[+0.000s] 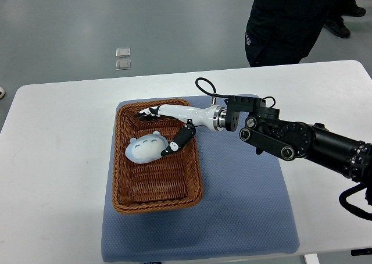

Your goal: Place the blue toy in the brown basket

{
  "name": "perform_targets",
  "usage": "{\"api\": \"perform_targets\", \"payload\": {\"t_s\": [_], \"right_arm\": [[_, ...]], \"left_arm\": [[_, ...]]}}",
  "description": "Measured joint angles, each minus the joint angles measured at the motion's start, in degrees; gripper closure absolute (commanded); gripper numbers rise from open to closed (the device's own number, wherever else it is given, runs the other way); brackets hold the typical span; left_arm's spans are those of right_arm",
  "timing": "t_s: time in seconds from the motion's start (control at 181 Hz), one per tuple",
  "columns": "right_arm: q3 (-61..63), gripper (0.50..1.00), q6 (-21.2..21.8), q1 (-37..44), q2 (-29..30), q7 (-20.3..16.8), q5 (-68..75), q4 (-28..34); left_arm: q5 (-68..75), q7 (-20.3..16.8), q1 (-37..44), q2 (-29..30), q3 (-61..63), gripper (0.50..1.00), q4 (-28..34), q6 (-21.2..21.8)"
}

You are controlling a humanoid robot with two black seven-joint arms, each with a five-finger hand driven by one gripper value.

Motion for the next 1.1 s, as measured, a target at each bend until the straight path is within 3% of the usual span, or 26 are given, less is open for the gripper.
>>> {"api": "perform_targets", "payload": {"t_s": [0.209,0.557,0.904,1.102], "right_arm": [[3.0,0.595,3.54,0.24,-2.53,-0.18,6.56,0.06],[9.46,0.593,11.25,-1.45,-8.53,-4.37,37.46,-2.62],[9.57,0.591,12.61,-5.33,-10.05,-12.06,67.1,-9.37],[9.54,0.591,12.48,-7.22,-10.04,-13.48,74.92,-10.96]], "left_arm": [[0.0,0.0,0.01,0.0,0.0,0.5,0.0,0.0],[0.0,-0.02,0.01,0.0,0.0,0.5,0.0,0.0],[0.0,-0.02,0.0,0.0,0.0,0.5,0.0,0.0],[0.0,-0.01,0.0,0.0,0.0,0.5,0.0,0.0]]}}
